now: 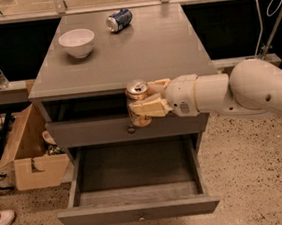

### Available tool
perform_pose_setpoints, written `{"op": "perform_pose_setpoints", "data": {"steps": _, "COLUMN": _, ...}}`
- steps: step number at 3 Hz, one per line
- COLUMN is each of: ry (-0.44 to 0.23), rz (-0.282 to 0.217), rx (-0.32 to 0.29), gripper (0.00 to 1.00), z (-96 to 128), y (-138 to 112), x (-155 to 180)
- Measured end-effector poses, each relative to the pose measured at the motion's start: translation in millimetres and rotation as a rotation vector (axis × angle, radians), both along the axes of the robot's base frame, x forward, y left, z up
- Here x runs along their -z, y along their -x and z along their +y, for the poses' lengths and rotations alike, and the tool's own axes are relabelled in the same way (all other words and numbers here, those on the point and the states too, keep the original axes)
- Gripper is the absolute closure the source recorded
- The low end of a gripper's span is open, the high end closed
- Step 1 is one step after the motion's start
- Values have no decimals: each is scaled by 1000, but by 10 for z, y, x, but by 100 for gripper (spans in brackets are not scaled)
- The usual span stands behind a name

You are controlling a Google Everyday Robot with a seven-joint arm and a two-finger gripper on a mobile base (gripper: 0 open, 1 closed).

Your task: Place orange can into middle drawer

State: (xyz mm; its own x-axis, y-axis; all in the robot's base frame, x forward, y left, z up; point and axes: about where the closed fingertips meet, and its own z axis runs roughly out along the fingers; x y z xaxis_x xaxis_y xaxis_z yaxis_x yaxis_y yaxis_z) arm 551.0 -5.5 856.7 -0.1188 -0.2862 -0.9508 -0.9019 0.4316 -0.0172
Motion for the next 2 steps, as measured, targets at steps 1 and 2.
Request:
{"op": "perform_pose_setpoints", "data": {"steps": 1, "ry": -1, "rz": 4, "rx": -12, "gripper": 100, "z": 33, "y": 22, "x": 107}}
{"op": "perform_pose_setpoints", "data": {"steps": 2, "ry": -3, "rz": 24, "rx": -72, "gripper": 100, "z": 204, "y": 141, "x": 668}}
